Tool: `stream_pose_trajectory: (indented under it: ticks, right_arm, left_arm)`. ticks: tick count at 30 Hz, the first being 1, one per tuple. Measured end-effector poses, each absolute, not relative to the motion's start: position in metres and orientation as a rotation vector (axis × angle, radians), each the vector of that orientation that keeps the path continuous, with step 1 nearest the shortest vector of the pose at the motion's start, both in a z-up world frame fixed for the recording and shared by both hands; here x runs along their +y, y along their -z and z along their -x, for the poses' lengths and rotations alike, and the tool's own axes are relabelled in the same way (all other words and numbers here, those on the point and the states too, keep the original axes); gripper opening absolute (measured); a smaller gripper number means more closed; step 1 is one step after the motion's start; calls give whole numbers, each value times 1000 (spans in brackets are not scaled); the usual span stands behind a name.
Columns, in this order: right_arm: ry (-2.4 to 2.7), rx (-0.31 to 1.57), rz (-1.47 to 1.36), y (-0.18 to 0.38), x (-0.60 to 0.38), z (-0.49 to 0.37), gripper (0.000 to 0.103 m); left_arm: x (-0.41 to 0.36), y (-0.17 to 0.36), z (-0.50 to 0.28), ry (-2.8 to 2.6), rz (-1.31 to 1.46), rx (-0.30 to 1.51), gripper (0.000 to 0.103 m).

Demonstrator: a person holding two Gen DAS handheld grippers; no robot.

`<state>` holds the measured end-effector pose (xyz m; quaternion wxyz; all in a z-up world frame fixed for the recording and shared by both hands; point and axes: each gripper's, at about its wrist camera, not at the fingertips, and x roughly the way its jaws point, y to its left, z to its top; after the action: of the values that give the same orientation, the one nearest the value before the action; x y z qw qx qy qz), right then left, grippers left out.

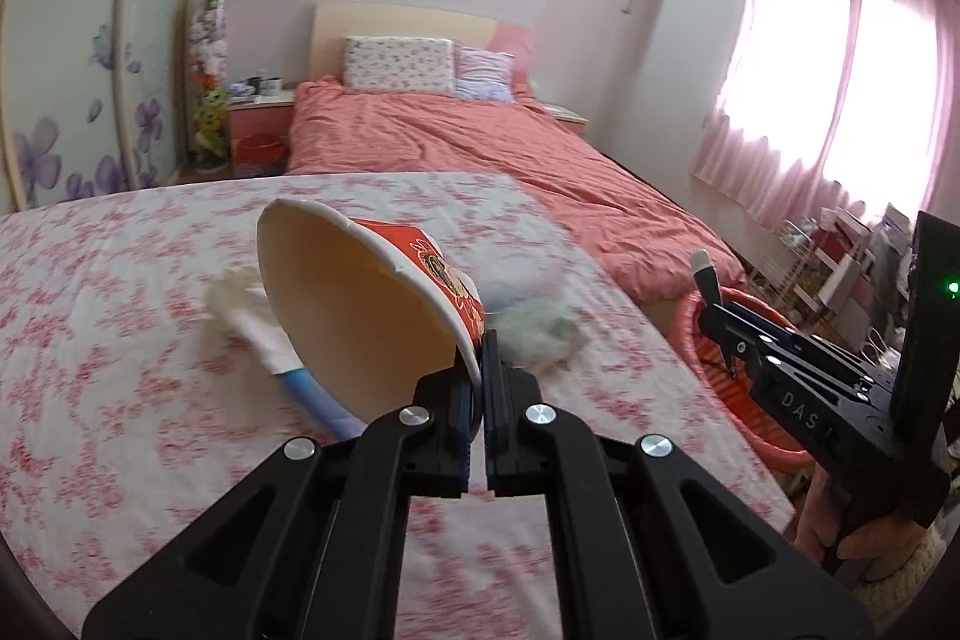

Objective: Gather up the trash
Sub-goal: 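Carry the paper cup and toothpaste tube over the orange basket with both tools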

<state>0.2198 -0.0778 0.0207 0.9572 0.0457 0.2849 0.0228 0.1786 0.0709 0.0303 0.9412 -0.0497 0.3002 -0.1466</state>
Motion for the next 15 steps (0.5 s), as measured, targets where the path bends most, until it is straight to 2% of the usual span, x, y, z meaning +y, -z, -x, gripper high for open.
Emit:
stream_pose_trajectory:
  ticks: [15]
  right_arm:
    - [163, 531, -153, -16, -179, -190, 20]
  left_arm:
    - [-23, -27, -185, 516, 59, 625, 3]
